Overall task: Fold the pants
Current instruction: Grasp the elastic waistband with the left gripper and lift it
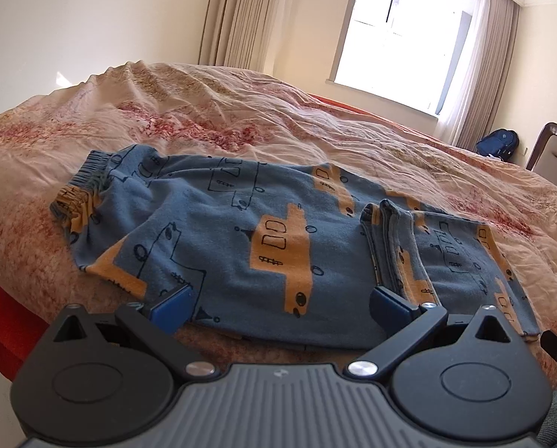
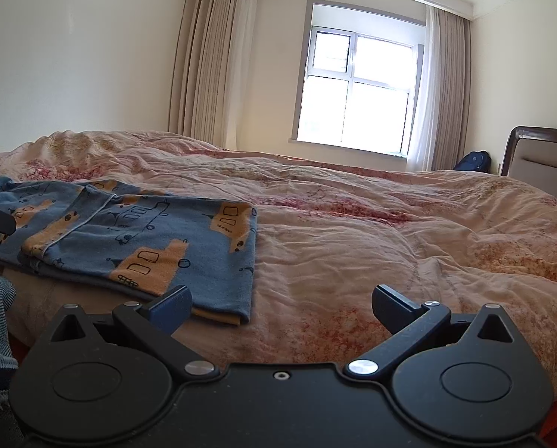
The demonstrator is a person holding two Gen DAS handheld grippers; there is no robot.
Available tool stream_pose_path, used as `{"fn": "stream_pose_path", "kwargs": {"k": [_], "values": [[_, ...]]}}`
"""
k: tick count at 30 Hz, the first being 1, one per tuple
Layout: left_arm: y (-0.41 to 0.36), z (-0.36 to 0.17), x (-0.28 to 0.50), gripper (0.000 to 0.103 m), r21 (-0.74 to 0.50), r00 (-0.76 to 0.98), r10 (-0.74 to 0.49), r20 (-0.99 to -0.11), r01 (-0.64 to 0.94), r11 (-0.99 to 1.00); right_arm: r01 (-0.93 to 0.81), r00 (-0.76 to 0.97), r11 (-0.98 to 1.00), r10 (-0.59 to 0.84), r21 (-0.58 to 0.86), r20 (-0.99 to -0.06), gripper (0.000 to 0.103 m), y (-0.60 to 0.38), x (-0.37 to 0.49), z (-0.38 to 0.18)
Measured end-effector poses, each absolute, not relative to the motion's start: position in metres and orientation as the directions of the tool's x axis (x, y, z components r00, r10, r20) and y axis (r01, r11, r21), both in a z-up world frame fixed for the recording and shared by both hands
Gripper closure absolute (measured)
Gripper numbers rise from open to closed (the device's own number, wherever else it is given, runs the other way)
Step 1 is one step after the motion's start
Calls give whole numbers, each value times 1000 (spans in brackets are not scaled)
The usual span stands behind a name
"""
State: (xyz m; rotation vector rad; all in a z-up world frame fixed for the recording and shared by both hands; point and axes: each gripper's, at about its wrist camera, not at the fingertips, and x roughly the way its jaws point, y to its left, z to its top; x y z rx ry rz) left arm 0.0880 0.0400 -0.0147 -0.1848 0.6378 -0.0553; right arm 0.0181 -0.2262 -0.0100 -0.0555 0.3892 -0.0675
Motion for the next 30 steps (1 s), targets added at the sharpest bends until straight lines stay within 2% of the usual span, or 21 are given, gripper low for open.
{"fn": "stream_pose_path", "kwargs": {"k": [5, 12, 18, 23, 26, 28, 30], "values": [[70, -16, 73, 0, -244, 840, -71, -537, -74, 967, -60, 921, 996, 29, -68, -389, 0, -210, 38, -1], [126, -19, 64, 0, -307, 885, 80, -459, -243, 920, -258, 913, 962, 213, -88, -349, 0, -169, 99, 22], [160, -16, 76, 0, -400, 922, 58, -383, -222, 889, -340, 903, 935, 295, -100, -312, 0, -127, 144, 22], [177, -24, 92, 0, -429, 921, 23, -388, -202, 881, -342, 891, 934, 287, -105, -352, 0, -113, 162, 1], [190, -33, 101, 1, -482, 920, -10, -392, -196, 854, -342, 892, 936, 297, -79, -340, 0, -117, 161, -9], [194, -35, 104, 3, -496, 926, -6, -378, -197, 845, -346, 891, 936, 307, -60, -335, 0, -120, 161, -12], [196, -37, 105, 10, -512, 927, 8, -374, -214, 832, -351, 888, 936, 322, -33, -328, 0, -123, 162, -16]]}}
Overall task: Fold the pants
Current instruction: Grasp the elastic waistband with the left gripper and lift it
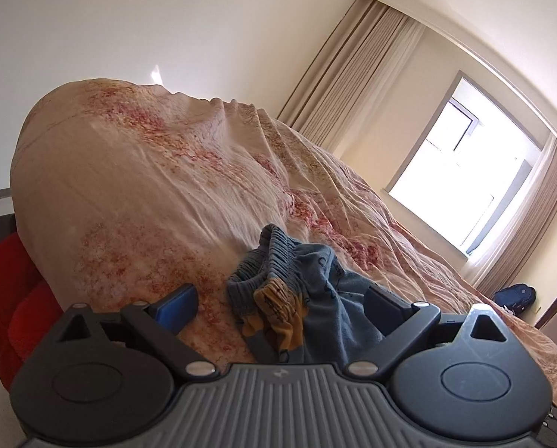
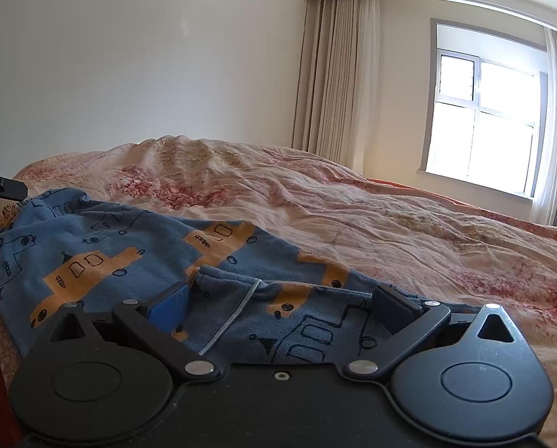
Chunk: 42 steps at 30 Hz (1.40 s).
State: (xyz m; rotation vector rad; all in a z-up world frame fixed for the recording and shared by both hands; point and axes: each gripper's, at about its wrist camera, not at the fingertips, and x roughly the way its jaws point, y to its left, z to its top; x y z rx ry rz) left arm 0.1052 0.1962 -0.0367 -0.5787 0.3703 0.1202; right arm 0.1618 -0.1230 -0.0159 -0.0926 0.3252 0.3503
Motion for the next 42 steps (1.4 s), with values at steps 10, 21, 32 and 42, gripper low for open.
{"fn": "stream_pose_path", "kwargs": {"k": [10, 21, 32, 42], "values": [[205, -47, 102, 46, -576, 923, 8, -385, -247, 779, -365, 879, 930, 356, 30, -316, 0, -131, 163, -21], [201, -30, 95, 84, -540, 927, 58, -370, -265, 799, -376, 875, 925, 374, 58, -308, 0, -136, 163, -24], [196, -25, 96, 85, -501, 919, 89, -383, -288, 816, -382, 872, 921, 385, 72, -301, 0, -138, 164, -25], [150, 33, 88, 85, -399, 971, 15, -239, -112, 910, -378, 881, 924, 380, 63, -283, 0, -137, 160, -25]]}}
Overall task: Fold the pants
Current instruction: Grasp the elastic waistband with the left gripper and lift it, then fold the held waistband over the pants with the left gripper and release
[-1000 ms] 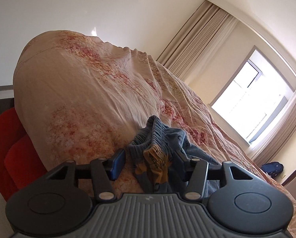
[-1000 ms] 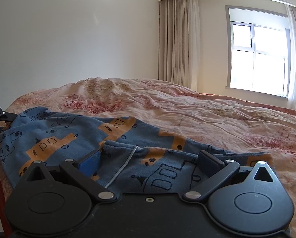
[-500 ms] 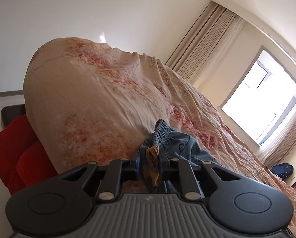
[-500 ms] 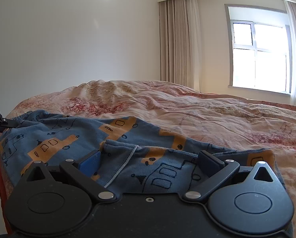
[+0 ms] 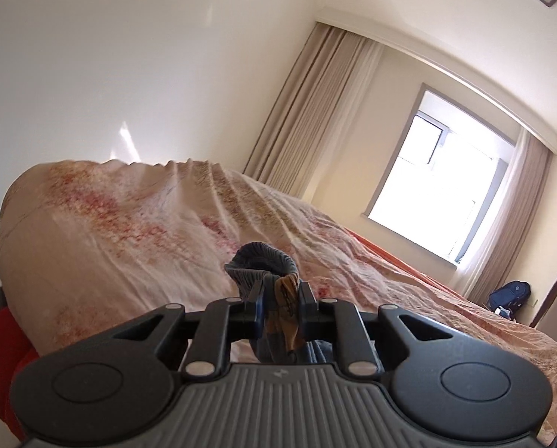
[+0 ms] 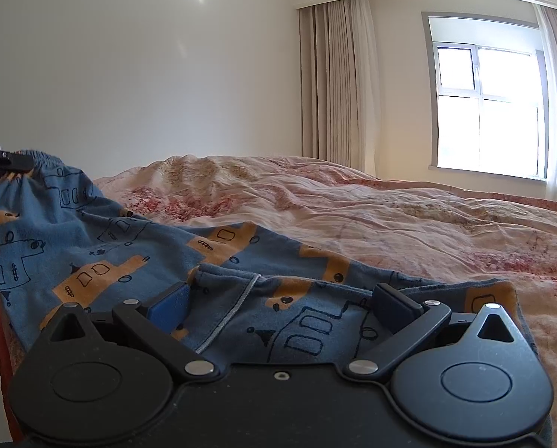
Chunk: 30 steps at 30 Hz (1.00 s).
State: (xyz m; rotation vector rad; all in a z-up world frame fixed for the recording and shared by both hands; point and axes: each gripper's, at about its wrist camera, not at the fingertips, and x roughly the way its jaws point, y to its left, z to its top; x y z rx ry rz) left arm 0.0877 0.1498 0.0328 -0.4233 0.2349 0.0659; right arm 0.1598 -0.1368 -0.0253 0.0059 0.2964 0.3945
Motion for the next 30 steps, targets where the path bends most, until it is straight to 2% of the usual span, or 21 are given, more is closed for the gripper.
{"fn": "stream_pose_path", "kwargs": {"k": [3, 7, 14, 18, 23, 30], "values": [[127, 53, 85, 85, -362, 980, -28, -199, -47, 931, -373, 893, 927, 373, 51, -251, 0, -138, 153, -20], [93, 76, 83, 85, -314, 984, -101, -149, 50, 948, -347, 922, 936, 353, 62, -161, 0, -157, 133, -5], [33, 92, 85, 85, -229, 959, -256, -124, 223, 948, -192, 965, 976, 206, 100, -163, 0, -212, 105, 0], [-1, 90, 87, 85, -198, 915, -377, -144, 347, 917, -124, 973, 989, 138, 84, -186, 0, -230, 91, -8], [-38, 80, 101, 84, -228, 832, -519, -198, 475, 850, -78, 975, 995, 90, 64, -203, 0, -244, 81, -13], [-89, 45, 123, 84, -216, 712, -618, -333, 580, 786, -10, 974, 999, 16, 32, -227, 0, -261, 74, -17]]}}
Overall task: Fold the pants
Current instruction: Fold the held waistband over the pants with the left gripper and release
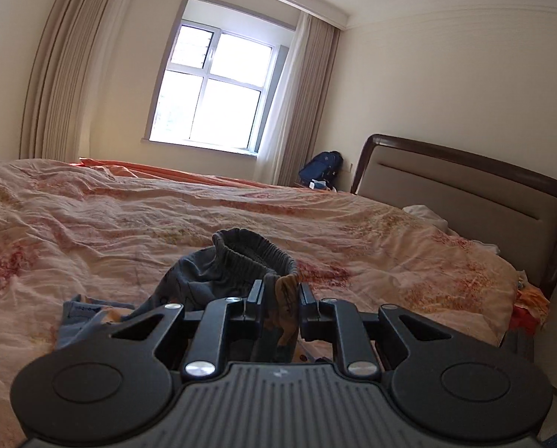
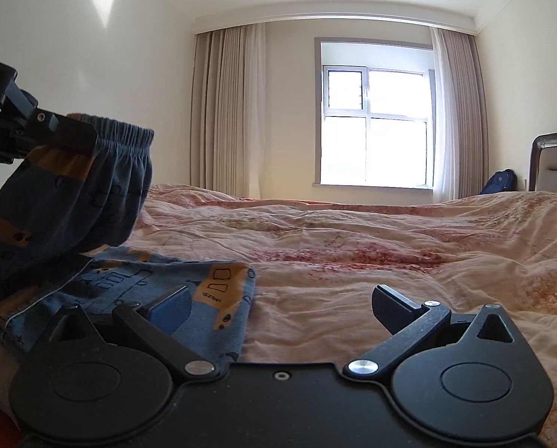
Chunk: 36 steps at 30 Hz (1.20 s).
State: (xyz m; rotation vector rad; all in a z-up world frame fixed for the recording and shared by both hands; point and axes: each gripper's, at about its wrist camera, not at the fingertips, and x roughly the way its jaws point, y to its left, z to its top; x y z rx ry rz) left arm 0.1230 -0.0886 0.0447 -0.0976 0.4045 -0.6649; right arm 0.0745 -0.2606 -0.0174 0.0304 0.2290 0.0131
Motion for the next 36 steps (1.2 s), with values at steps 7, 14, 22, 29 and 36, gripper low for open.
{"fn": "stream_pose_path", "kwargs": {"k": [7, 14, 22, 29, 36], "values": [[-103, 5, 136, 83, -232, 630, -641, -439, 609, 758, 35, 965, 999, -27, 26, -260, 0, -270, 69, -25], [-99, 0, 137, 60, -296, 591, -671, -448, 610, 735, 44, 959, 999, -35, 26, -280, 0, -272, 70, -29], [-62, 11, 127, 11, -288, 733, -549, -402, 468, 836, 20, 969, 999, -7, 48, -246, 0, -271, 64, -22], [-15, 2, 124, 0, -152, 880, -204, -429, 152, 977, -211, 947, 945, 261, 249, -188, 0, -266, 61, -7], [18, -17, 125, 0, -167, 848, -124, -515, 42, 985, -315, 874, 880, 415, 356, -254, 0, -242, 67, -10]]}}
